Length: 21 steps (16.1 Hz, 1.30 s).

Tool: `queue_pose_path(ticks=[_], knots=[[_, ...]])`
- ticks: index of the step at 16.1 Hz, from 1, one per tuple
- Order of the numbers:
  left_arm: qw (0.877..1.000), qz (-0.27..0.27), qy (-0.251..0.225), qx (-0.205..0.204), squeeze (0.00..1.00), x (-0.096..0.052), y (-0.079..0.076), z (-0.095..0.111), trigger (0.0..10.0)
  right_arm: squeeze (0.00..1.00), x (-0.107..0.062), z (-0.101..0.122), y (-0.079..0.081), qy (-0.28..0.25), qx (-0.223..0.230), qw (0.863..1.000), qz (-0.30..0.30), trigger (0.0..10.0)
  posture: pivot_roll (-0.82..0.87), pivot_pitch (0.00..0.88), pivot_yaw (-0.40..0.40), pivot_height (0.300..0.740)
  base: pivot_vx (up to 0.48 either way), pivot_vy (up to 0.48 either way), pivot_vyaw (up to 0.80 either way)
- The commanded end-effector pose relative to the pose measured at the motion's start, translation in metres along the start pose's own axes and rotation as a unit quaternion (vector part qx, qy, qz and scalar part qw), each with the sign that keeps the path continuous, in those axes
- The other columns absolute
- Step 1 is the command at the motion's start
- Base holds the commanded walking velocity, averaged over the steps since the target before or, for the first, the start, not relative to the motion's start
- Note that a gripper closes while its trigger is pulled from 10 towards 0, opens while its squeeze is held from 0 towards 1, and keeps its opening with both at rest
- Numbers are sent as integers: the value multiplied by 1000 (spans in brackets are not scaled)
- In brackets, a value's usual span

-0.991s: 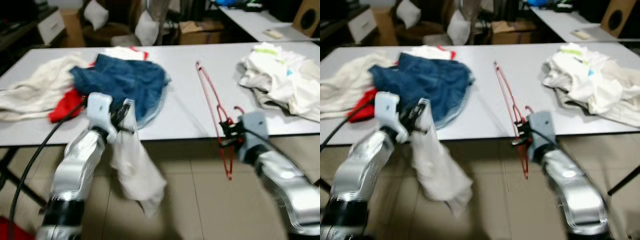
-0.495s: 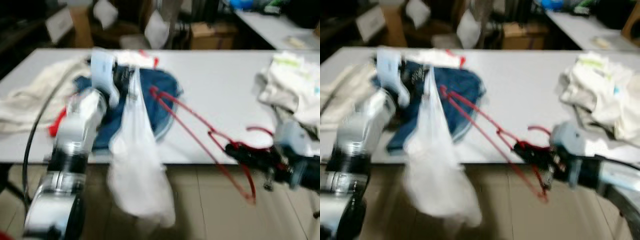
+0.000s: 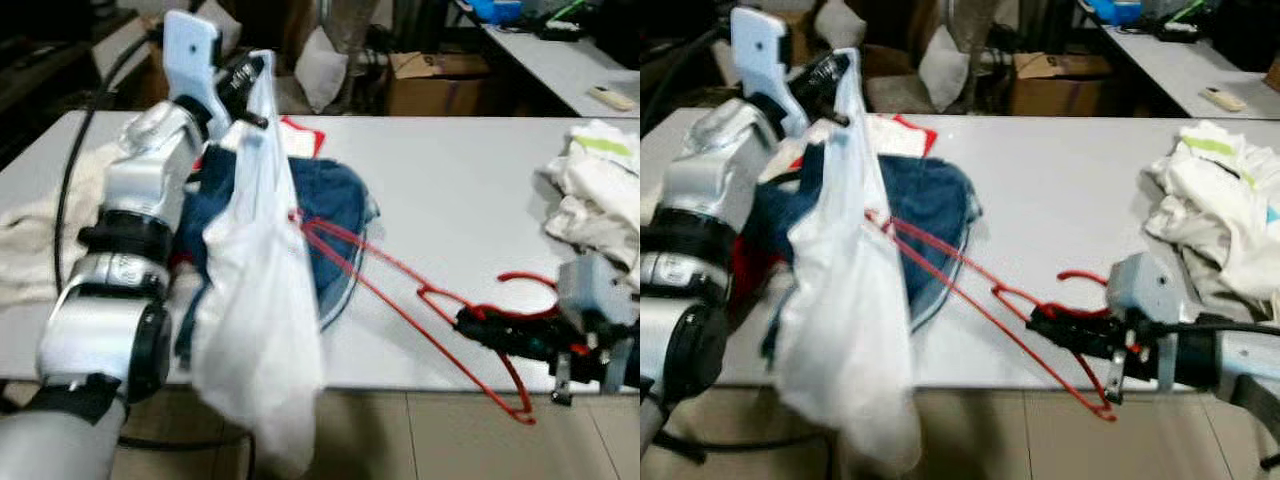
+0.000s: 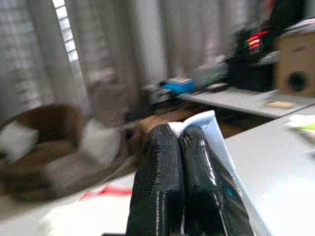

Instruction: Hang hanger

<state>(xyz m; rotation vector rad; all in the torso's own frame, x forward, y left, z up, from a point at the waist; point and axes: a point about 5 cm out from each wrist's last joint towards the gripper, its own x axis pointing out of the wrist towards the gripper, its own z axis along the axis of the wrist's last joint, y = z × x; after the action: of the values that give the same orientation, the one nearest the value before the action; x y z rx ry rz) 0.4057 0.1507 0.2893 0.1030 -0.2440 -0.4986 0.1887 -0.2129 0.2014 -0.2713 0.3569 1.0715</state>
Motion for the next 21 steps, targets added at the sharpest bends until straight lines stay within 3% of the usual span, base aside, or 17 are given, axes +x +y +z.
queue_pose_path(ticks=[1,5,10,13,15,16,17,18,19,21], knots=[[998,-43,-53,15,0,13,-13,33,10000,0,6,-2,-3,20,-10,1000,-7,10000,-72,0,46,740,401,0,0],[990,-111,-84,12,0,17,-31,61,10000,0,38,7,-16,7,-41,999,-6,10000,-66,0,43,740,95,0,0],[977,-165,-133,7,0,1,-47,85,10000,0,68,8,-43,33,-54,997,-39,10000,-28,0,10,740,0,0,0],[961,-218,-168,-20,0,-16,-57,108,10000,0,85,29,-80,31,-82,990,-109,10000,-18,0,-3,740,0,0,0],[956,-228,-185,-22,0,-21,-57,116,10000,0,87,50,-105,24,-120,980,-155,10000,-18,0,-4,740,0,0,0],[948,-228,-217,-39,0,-25,-56,129,10000,0,82,100,-140,-37,-176,949,-257,10000,-21,0,-3,740,0,0,0],[946,-228,-226,-44,0,-26,-55,132,10000,0,80,114,-146,-56,-194,938,-282,10000,-22,0,-3,740,0,0,0],[942,-219,-248,-51,0,-29,-54,140,10000,0,57,179,-165,-209,-172,883,-384,10000,-16,0,-13,740,0,0,0],[943,-212,-251,-53,0,-30,-53,141,10000,0,48,197,-169,-256,-145,870,-395,10000,-8,0,-24,740,0,0,0],[968,-149,-201,-38,0,-26,-40,129,10000,0,60,188,-168,-175,-205,895,-356,10000,12,0,-52,740,0,0,0]])
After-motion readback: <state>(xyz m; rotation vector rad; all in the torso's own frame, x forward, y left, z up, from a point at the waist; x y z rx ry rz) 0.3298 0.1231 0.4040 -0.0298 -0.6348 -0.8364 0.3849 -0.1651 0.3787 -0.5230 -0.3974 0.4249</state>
